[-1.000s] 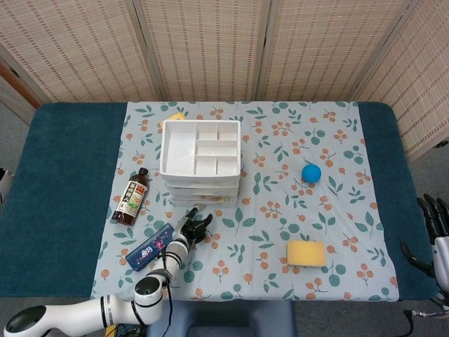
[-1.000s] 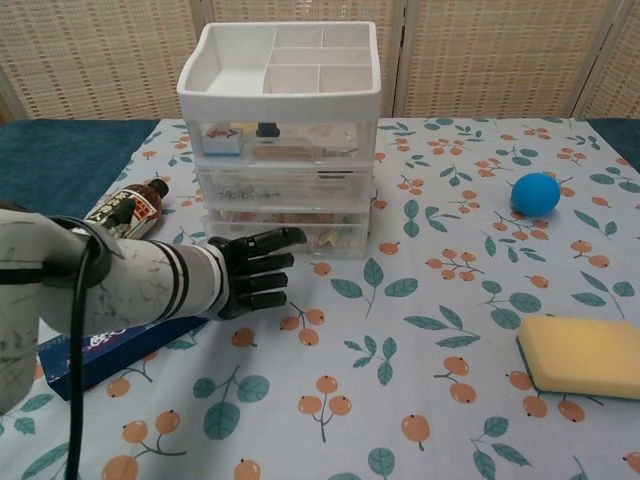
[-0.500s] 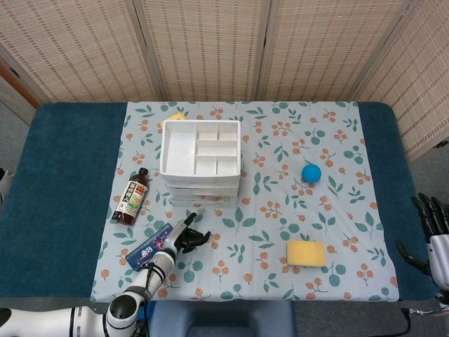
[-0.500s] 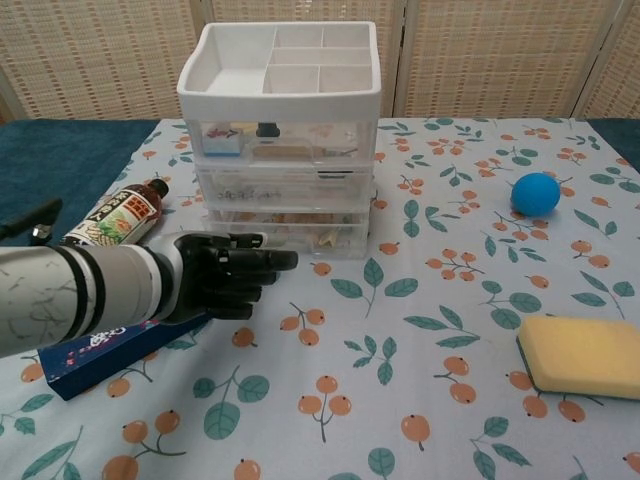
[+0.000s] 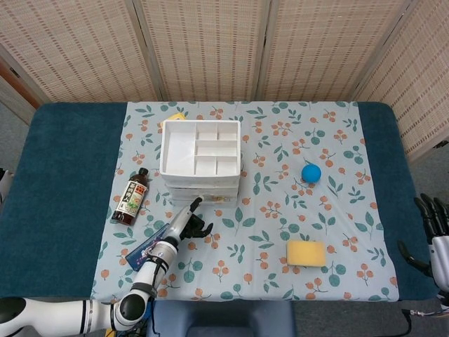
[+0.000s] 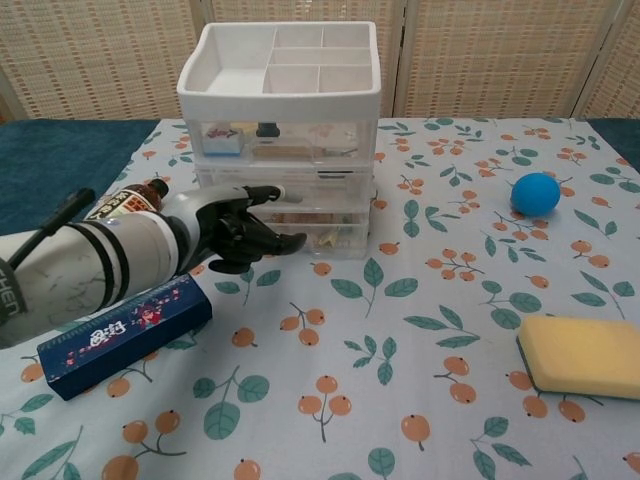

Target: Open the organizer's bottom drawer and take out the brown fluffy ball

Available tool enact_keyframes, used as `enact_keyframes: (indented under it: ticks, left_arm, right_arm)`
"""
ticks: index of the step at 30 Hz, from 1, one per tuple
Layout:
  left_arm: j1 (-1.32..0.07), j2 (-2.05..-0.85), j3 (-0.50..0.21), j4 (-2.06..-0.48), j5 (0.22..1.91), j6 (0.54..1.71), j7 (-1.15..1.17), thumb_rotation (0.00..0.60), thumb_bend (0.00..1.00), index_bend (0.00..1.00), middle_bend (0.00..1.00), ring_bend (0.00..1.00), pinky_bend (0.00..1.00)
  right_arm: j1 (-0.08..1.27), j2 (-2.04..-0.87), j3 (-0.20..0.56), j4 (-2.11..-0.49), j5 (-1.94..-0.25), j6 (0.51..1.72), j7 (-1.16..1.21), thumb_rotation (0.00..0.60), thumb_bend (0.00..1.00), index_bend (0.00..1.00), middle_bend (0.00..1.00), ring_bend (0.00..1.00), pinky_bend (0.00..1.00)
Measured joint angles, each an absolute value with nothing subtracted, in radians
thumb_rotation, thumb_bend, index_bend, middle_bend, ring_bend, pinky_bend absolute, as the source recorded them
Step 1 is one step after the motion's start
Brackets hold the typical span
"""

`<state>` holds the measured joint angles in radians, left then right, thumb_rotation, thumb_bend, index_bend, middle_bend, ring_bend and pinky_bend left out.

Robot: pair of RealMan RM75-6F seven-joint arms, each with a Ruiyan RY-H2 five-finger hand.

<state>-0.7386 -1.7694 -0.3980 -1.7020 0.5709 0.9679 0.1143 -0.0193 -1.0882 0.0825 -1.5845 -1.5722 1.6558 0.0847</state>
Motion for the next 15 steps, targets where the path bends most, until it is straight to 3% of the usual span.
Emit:
enact_keyframes:
  ticks: [15]
  left_arm:
    - [-0.793,-1.799,-0.38,-1.605,0.53,0.99,0.169,0.6,0.4,0.13,0.96,1.0,1.0]
  right_arm:
    - [-0.018,-1.09,0.084,-1.58,-1.565,1.65,0.089,0.6,0.31,0.0,0.03,0.01,0.07]
